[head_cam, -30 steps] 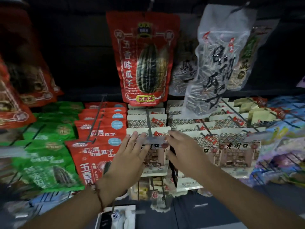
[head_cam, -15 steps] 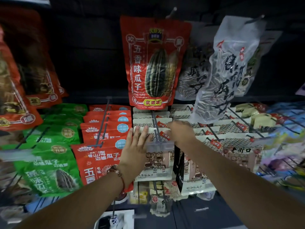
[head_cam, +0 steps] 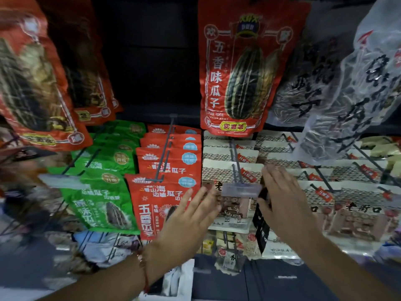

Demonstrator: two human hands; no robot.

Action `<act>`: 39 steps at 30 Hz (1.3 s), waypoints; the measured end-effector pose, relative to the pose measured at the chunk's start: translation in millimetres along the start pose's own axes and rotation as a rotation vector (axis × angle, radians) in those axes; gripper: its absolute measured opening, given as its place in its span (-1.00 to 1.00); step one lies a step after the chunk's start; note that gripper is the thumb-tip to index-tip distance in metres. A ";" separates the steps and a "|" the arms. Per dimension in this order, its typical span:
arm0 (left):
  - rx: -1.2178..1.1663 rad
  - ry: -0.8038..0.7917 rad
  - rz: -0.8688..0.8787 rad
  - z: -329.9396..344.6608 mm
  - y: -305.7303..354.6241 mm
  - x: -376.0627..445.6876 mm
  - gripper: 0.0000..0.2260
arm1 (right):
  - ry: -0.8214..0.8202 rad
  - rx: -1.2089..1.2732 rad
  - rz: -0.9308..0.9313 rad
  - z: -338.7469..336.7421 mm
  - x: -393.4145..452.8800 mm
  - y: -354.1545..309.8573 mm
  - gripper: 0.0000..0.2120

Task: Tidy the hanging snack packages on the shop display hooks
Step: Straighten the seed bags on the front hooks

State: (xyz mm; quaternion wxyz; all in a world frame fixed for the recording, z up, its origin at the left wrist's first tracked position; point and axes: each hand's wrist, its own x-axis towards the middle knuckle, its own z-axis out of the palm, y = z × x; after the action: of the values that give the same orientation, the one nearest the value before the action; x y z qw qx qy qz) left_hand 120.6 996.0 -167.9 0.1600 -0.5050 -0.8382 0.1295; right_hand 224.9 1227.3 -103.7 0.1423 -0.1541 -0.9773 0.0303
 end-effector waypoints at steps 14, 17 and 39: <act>-0.050 -0.118 -0.561 15.0 -26.9 -79.2 -0.26 | -0.295 0.385 -0.450 24.8 -28.5 -100.5 -0.30; -0.068 -0.113 -0.607 12.9 -28.0 -84.6 -0.23 | -0.301 0.337 -0.488 24.2 -13.7 -121.9 -0.26; -0.294 0.022 -0.327 72.8 -104.1 -30.7 -0.27 | -0.276 0.175 0.041 78.8 35.0 -208.1 -0.17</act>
State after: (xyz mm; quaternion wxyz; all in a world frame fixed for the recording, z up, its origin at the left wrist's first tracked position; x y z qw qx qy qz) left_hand 21.2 917.1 -199.3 0.1127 -0.3817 -0.9170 -0.0276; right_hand 109.5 1039.1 -148.3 0.0190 -0.1555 -0.9778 0.1390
